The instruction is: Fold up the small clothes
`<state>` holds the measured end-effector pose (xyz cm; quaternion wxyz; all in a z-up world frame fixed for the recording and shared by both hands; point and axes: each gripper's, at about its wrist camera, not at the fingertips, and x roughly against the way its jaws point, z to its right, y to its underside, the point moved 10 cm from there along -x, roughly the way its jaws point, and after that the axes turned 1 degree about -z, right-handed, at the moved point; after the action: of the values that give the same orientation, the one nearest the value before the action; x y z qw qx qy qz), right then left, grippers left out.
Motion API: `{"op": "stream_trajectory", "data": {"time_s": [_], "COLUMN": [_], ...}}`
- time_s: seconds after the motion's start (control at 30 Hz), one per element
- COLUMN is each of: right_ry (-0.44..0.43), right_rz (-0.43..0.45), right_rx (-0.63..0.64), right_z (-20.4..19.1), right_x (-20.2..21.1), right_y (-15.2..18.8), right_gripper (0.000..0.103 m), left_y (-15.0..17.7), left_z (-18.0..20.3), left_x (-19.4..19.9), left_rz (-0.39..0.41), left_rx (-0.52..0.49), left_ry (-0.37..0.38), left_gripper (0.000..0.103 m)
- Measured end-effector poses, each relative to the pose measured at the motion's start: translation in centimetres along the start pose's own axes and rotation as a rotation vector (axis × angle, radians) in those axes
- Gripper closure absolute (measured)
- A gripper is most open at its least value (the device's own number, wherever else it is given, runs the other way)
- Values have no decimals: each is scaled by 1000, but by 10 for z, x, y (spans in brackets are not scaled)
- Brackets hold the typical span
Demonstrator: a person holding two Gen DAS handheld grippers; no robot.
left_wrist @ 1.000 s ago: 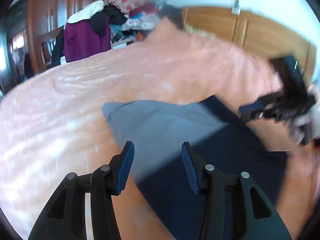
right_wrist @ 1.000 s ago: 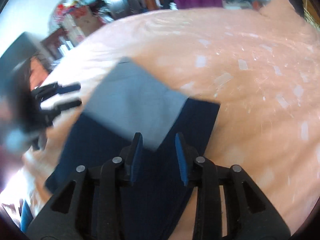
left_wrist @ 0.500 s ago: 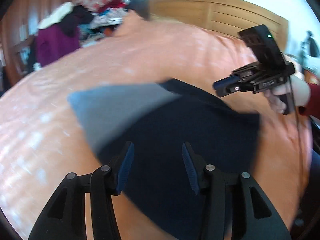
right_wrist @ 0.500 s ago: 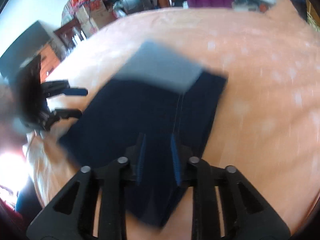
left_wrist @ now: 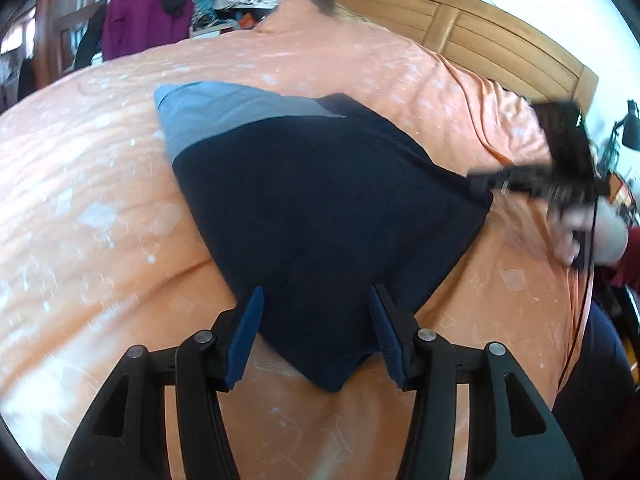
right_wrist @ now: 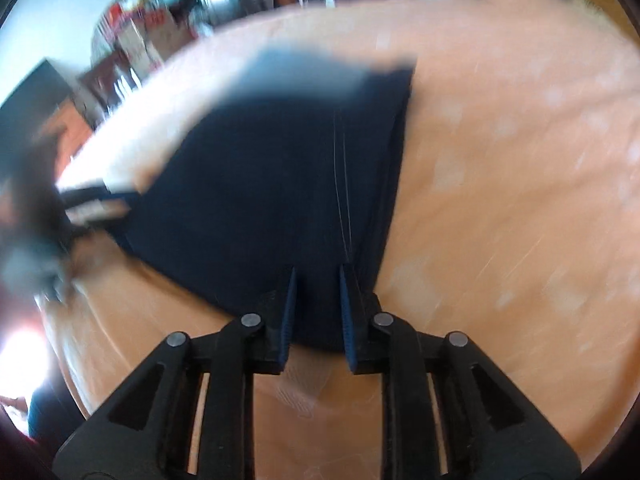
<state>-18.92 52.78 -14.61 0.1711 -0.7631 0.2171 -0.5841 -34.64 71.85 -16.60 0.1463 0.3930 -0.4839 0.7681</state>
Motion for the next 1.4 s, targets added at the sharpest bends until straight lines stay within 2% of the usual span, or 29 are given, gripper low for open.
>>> {"op": "stream_trajectory", "data": {"time_s": [0.07, 0.1, 0.17, 0.23, 0.27, 0.33, 0.37, 0.4, 0.57, 0.6, 0.67, 0.7, 0.73, 0.8, 0.83, 0.9, 1.03, 1.07, 1.1, 1.13, 1.2, 1.23, 1.33, 1.4], "right_ry": [15, 22, 49, 61, 59, 30, 38, 34, 17, 30, 49, 72, 90, 108, 125, 147, 192, 197, 193, 190, 245, 266, 276, 268], "right_rz": [21, 53, 158, 209, 214, 112, 44, 12, 81, 96, 128, 132, 128, 100, 75, 5, -80, -79, -77, -79, -75, -59, -11, -20], "right_rx": [3, 4, 24, 54, 72, 47, 32, 23, -41, -53, -52, -49, -47, -41, -46, -73, -115, -114, -107, -95, -75, -78, -110, -139], "right_z": [1, -1, -4, -11, -18, -15, -8, -6, -1, -2, -10, -16, -22, -28, -28, -25, -15, -15, -18, -20, -20, -19, -17, -14], "right_x": [6, 15, 42, 56, 55, 28, 7, -8, 5, 16, 33, 42, 46, 49, 49, 45, 34, 31, 26, 21, 14, 14, 18, 17], "right_y": [0, -7, -23, -30, -32, -23, -13, -8, -10, -10, -9, -4, 1, 16, 22, 42, 67, 68, 68, 68, 68, 67, 71, 70], "right_gripper": [85, 80, 80, 81, 84, 103, 103, 103, 102, 97, 72, 50, 37, 36, 30, 19, 13, 10, 1, 0, 0, 0, 0, 0], "left_y": [1, 1, 4, 6, 6, 6, 7, 6, 14, 16, 23, 26, 30, 33, 35, 45, 71, 75, 75, 75, 73, 72, 71, 70], "left_z": [5, 6, 5, 5, 7, 10, 13, 14, 27, 29, 32, 35, 38, 42, 44, 42, 35, 35, 36, 37, 41, 42, 41, 41], "left_x": [-1, 1, 12, 21, 24, 26, 26, 25, 32, 32, 30, 30, 31, 34, 35, 32, 16, 12, 11, 11, 7, 5, -4, -8], "left_rz": [6, 10, 20, 30, 35, 42, 43, 43, 41, 36, 2, -8, -20, -18, -15, -31, -91, -91, -84, -80, -71, -72, -102, -100], "left_rx": [15, 24, 35, 40, 51, 63, 75, 84, 120, 126, 128, 129, 140, 161, 172, 213, 295, 296, 289, 290, 307, 306, 286, 267], "left_ry": [0, -6, -14, -22, -19, -20, -12, -9, -18, -25, -73, -82, -101, -137, -139, -177, -205, -211, -217, -212, -175, -168, -227, -262], "left_gripper": [47, 47, 47, 46, 46, 46, 46, 46, 45, 43, 43, 43, 43, 38, 34, 33, 27, 26, 22, 17, 1, 0, 0, 0]}}
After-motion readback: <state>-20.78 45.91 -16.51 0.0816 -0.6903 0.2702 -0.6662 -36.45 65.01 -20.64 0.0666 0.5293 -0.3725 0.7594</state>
